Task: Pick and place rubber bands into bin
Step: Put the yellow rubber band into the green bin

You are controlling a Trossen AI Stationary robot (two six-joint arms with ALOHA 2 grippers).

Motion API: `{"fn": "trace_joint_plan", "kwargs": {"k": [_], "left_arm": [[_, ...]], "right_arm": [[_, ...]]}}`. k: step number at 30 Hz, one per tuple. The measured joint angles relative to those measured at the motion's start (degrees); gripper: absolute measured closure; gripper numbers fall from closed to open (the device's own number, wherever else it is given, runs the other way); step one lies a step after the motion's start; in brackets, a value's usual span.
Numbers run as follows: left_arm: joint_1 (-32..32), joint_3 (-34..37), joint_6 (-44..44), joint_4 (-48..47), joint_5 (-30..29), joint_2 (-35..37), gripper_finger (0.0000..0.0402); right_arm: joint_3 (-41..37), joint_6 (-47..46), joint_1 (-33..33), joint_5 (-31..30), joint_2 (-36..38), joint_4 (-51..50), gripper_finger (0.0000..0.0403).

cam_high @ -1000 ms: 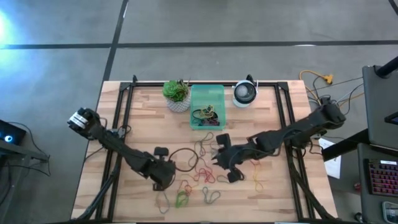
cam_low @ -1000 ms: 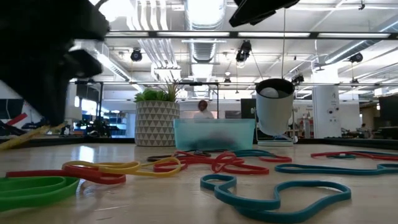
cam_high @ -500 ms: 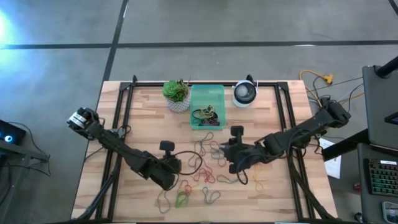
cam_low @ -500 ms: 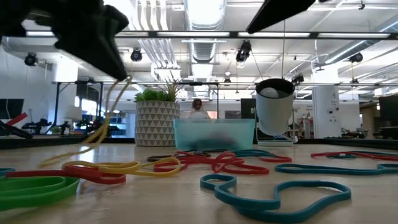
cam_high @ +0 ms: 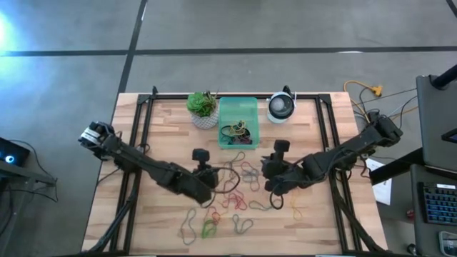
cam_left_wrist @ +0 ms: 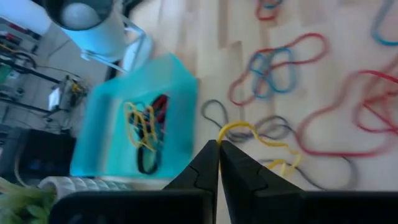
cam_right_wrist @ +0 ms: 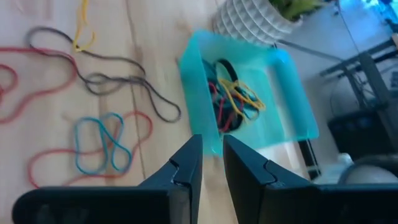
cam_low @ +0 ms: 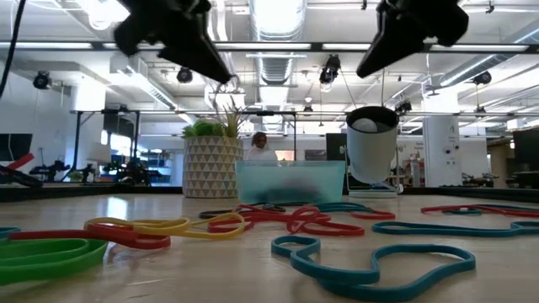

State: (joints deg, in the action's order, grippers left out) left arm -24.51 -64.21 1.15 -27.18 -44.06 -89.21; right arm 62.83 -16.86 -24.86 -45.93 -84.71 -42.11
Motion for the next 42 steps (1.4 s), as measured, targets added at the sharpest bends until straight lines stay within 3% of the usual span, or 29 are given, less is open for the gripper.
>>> {"fn": "trace_joint_plan", "kwargs": {"k": [11, 19, 33, 42], "left_arm": [[12.69, 0.00, -18.51, 12.98, -0.02, 0.02, 0.0402], [22.20, 0.05, -27.18, 20.94, 0.60, 0.02, 0.0402], [33.67, 0.27, -27.02, 28.28, 15.05, 0.09, 0.0402], [34.31, 0.78, -27.06, 27.99, 17.84, -1.54, 0.0401]], "right_arm": [[-1.27, -9.45, 0.00, -1.53, 0.00, -9.41, 0.0344], [-1.78, -9.76, 0.00, -2.02, 0.00, -10.20, 0.0344], [-5.25, -9.53, 0.02, -2.27, -0.02, -10.21, 0.0344], [-5.32, -9.58, 0.02, -2.27, -0.02, -10.01, 0.0343]]}}
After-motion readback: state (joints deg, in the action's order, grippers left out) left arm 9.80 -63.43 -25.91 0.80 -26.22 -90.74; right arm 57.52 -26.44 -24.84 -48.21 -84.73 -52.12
